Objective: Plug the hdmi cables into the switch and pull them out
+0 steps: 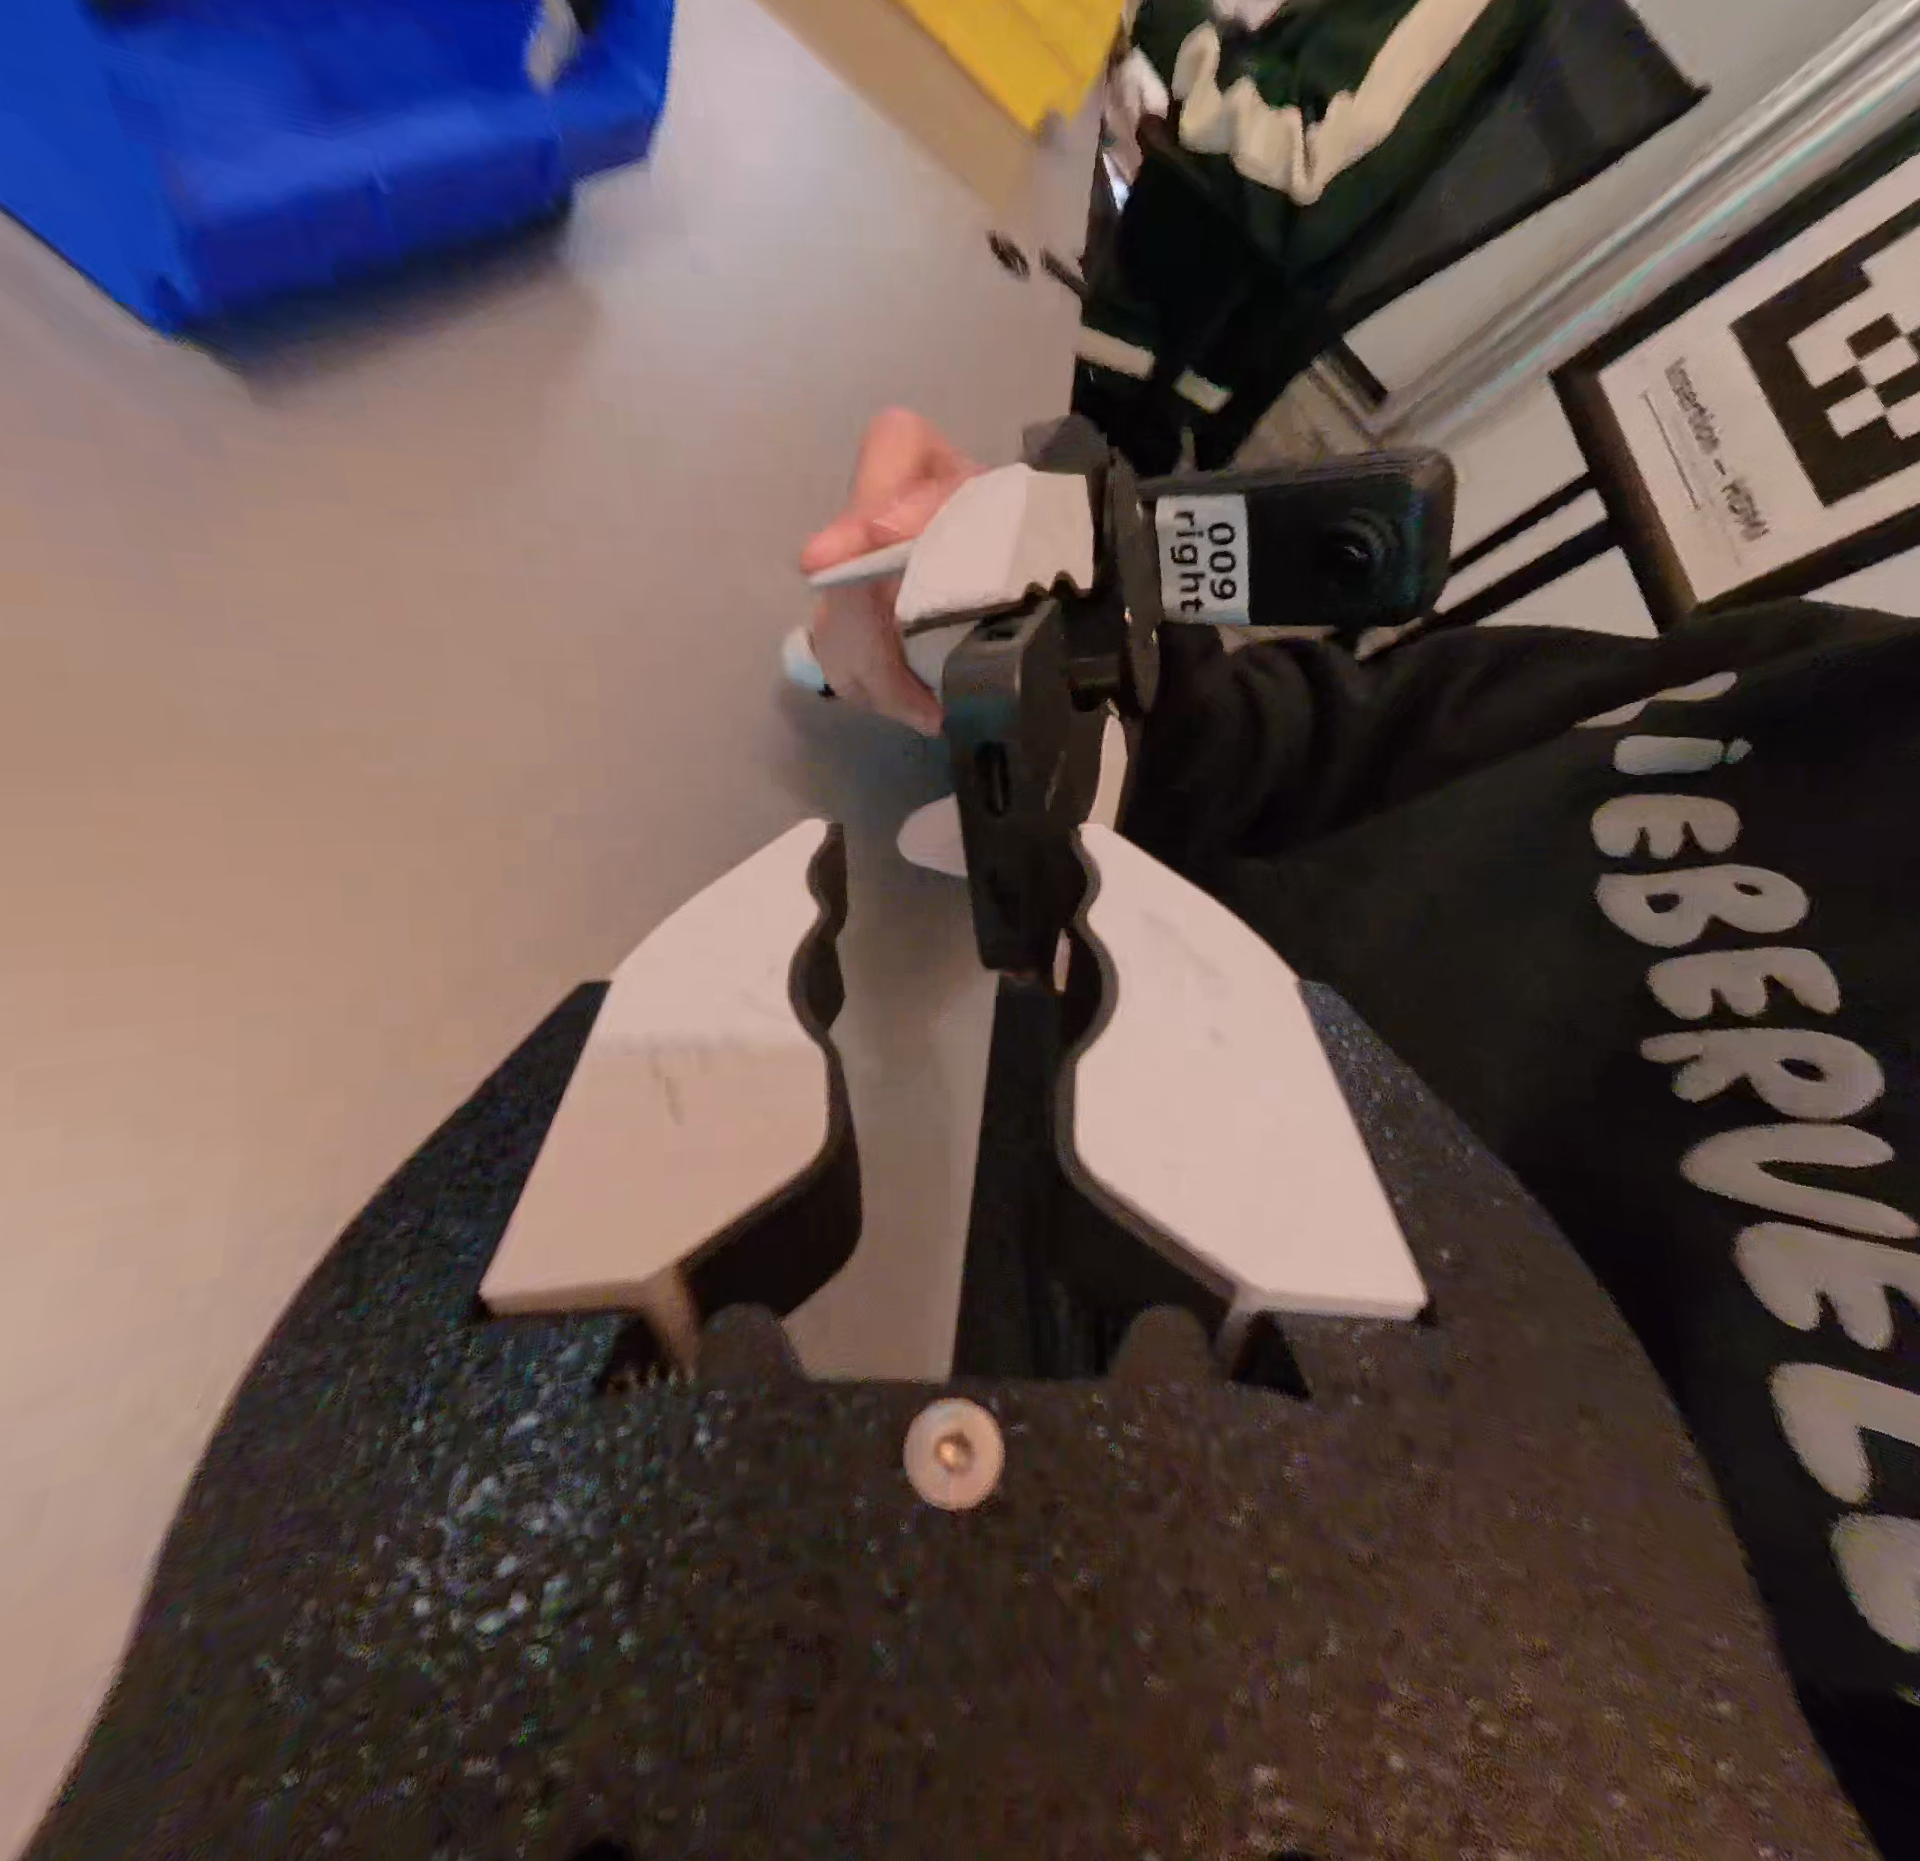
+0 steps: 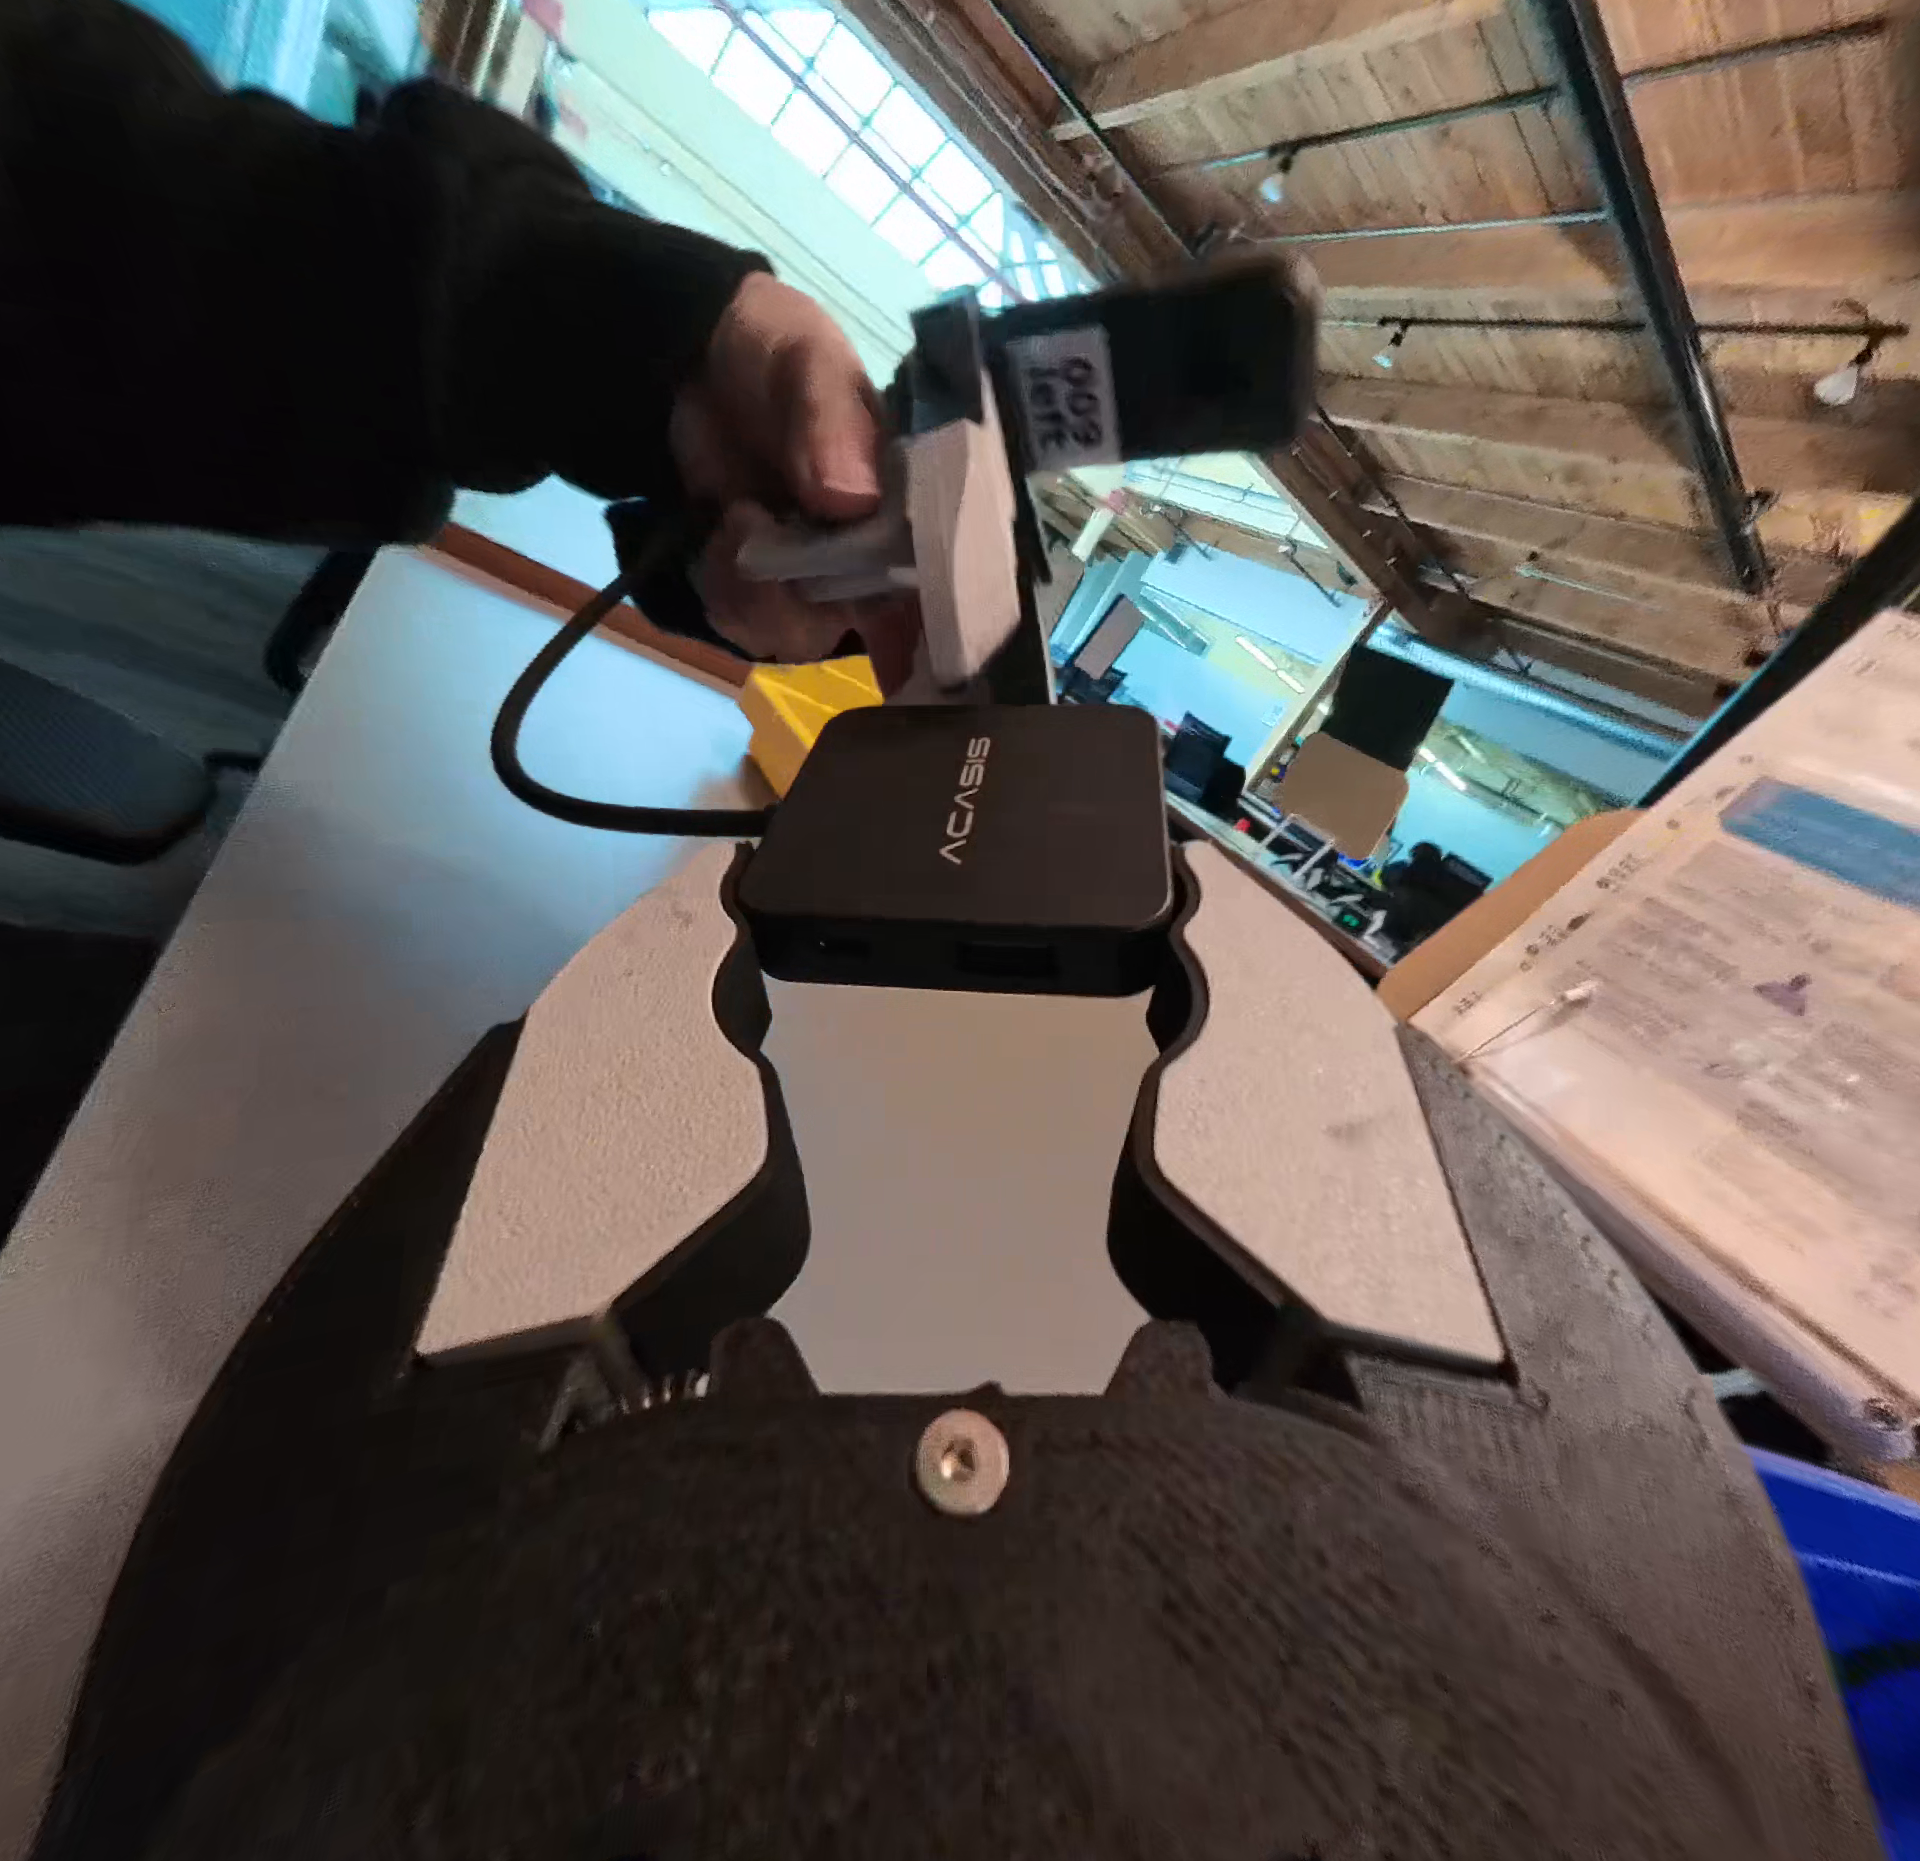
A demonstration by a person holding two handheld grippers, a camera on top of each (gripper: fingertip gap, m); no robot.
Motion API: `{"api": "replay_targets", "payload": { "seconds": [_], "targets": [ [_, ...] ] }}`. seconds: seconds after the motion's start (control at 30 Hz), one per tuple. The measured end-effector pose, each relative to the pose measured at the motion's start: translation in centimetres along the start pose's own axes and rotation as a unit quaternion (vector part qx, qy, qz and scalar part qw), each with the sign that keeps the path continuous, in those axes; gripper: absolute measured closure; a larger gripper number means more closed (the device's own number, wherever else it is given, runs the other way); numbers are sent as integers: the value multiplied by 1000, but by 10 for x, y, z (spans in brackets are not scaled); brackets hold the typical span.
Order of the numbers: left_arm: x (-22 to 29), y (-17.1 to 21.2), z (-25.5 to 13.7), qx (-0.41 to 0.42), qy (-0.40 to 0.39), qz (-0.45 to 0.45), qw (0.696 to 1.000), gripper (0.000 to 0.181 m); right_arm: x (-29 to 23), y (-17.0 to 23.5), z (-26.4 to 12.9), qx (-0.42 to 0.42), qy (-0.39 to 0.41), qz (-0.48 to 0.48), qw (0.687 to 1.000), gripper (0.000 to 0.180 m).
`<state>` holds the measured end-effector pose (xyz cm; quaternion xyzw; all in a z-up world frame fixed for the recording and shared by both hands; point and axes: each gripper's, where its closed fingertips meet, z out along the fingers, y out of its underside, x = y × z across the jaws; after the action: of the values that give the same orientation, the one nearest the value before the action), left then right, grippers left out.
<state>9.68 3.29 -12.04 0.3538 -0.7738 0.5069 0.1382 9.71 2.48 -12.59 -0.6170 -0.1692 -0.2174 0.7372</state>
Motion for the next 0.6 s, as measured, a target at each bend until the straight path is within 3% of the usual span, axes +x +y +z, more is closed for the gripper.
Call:
{"api": "replay_targets", "payload": {
  "seconds": [0.23,0.4,0.6],
  "targets": [
    [15,10,31,-45,89,-49,994,167,-5,1,-4,2,-8,-38,999,106],
    [0,8,39,-16,44,-160,986,167,2,15,-6,-4,10,-45,999,107],
    [8,9,33,-4,27,-168,985,167,-2,4,-2,38,-25,-29,999,105]
  ]
}}
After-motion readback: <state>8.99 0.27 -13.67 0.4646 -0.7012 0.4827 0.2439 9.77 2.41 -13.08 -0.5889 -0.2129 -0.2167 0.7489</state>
